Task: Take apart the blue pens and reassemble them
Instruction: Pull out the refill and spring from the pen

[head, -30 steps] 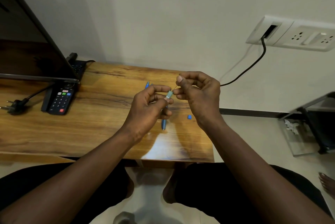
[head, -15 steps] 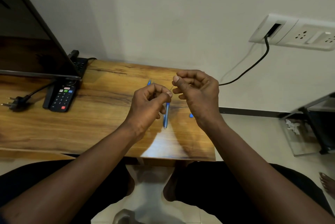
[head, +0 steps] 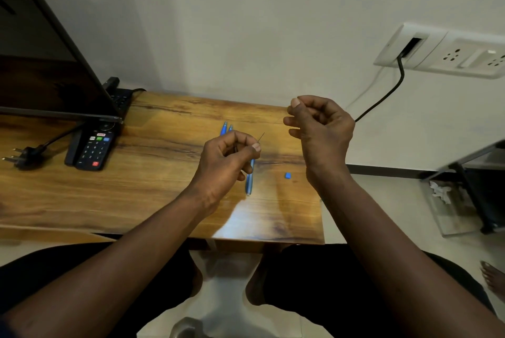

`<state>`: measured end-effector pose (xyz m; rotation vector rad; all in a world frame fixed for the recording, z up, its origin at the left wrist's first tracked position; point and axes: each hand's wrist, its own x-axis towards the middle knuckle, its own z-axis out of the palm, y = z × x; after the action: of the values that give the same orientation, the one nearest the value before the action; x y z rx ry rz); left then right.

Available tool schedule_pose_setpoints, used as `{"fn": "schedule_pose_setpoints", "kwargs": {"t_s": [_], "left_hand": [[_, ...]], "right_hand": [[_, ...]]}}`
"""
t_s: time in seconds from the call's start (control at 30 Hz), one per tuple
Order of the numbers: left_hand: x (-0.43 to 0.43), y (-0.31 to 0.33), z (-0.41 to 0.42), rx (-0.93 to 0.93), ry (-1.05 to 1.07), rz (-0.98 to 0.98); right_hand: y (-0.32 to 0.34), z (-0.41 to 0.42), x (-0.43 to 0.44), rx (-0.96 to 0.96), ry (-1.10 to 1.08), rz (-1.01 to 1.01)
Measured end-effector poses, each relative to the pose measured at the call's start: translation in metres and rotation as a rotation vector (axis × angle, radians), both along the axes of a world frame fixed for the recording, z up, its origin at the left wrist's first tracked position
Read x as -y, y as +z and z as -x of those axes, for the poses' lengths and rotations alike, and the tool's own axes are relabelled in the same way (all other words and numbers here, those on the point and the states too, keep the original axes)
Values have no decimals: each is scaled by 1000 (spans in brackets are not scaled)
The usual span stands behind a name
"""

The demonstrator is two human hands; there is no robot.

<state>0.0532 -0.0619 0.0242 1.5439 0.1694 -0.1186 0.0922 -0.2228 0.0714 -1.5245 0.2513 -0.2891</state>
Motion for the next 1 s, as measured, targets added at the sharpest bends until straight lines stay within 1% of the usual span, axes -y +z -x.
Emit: {"fn": "schedule_pose_setpoints", "kwargs": {"t_s": [0.13,0.4,0.5,0.57,0.67,0.73,0.87,1.0], "left_hand": [[3,0,-2,11,-13,101],[8,12,-9,144,-38,273],[12,13,-11,153,-61,306],[14,12,-12,149,-50,292],[22,10,-13,128,-5,168],[28,7,-16,77,18,64],[38,-4,-27,-25,-7,-128],[46,-23,-33,-9,-105,-461]], "right_hand": [[0,0,2,-62,-5,-76],[7,-5,8,-83,-68,-147],[7,-6,10,-90,-85,-176],[7,-7,12,-93,-87,-200],[7,-9,17,-91,-86,-219],[4,-9,22,-97,-87,-210],[-3,-7,35,-137,-89,-198],[-13,-5,46,-207,-88,-227]]}}
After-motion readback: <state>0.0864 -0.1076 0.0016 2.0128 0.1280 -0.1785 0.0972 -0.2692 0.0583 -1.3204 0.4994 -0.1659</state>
